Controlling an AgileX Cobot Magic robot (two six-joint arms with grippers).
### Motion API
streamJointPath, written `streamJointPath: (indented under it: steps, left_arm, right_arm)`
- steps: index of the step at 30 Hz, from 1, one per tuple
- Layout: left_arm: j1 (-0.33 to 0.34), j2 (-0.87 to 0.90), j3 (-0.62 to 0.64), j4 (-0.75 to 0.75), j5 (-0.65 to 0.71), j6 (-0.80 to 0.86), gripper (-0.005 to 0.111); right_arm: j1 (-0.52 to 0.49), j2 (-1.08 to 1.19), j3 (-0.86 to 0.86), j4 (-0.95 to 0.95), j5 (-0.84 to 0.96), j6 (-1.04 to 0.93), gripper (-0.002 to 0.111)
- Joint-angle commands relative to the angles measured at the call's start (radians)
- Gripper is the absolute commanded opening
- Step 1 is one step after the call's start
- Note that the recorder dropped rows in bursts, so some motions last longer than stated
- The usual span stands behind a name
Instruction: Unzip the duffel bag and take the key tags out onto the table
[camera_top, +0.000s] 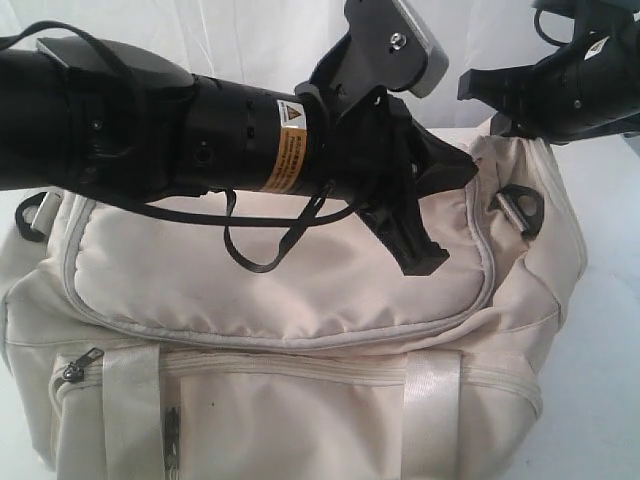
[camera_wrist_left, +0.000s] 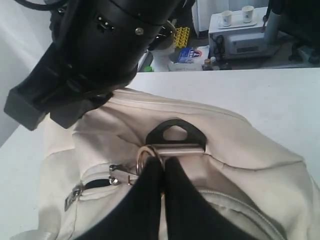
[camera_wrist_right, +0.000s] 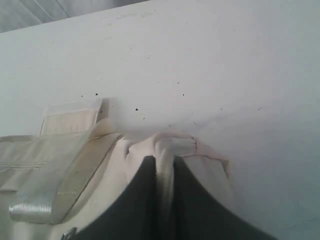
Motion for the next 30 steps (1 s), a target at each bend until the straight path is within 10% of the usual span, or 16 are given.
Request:
streamJointPath:
  steps: [1,12,20,30]
  left_arm:
    - [-0.019,-0.043,-0.001,0.013,-0.179,-0.013,0.002]
    - [-0.019,-0.043,-0.001,0.013,0.009,0.036,0.002]
    - [-0.019,-0.043,-0.001,0.013,-0.020,0.058,0.002]
    - [-0.019,-0.043,-0.001,0.013,-0.021,0.072,0.002]
  right_arm:
    - [-0.012,-0.017,-0.012,-0.037,-0.102,-0.022,0.002]
    - [-0.012,-0.130,-0.012,-0.013,0.021,-0.060,0.061]
    - [-0.012,-0.114,-0.012,0.524,0.275,-0.478,0.058]
    - [-0.012,-0.072,-0.012,0.480,0.332,-0.456,0.058]
